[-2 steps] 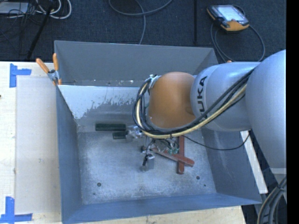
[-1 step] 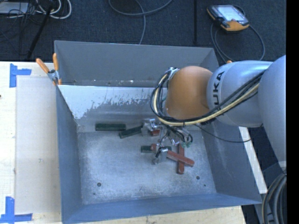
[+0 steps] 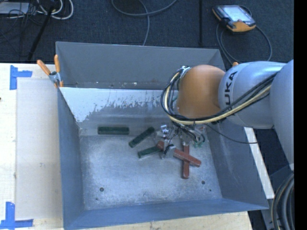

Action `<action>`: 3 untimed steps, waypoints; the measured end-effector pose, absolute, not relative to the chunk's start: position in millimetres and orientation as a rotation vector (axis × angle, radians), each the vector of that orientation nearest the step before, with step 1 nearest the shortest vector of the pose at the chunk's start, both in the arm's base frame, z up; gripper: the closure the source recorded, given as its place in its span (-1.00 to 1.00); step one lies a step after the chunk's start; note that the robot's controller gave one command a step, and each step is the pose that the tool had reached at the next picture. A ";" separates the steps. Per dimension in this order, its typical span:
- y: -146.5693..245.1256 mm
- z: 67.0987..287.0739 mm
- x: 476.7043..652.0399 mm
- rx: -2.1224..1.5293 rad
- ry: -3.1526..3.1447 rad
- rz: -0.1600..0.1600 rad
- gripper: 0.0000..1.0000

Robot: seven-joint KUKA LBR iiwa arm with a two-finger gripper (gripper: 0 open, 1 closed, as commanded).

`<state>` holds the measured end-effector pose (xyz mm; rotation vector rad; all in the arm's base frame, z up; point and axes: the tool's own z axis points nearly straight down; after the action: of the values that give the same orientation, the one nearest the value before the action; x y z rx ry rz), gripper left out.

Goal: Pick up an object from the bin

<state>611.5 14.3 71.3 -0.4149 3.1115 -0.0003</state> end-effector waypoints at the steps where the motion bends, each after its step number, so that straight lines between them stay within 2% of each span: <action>1: 25.8 69.5 611.0 -0.438 3.112 0.002 -1.00; 2: 24.9 70.2 611.8 -0.430 3.112 0.002 1.00; 3: 25.0 70.2 611.8 -0.430 3.112 0.002 1.00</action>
Offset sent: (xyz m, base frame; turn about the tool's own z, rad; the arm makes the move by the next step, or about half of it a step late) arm 0.0000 0.0000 0.0000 0.0000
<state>611.8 25.0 70.2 -0.4298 3.1122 0.0017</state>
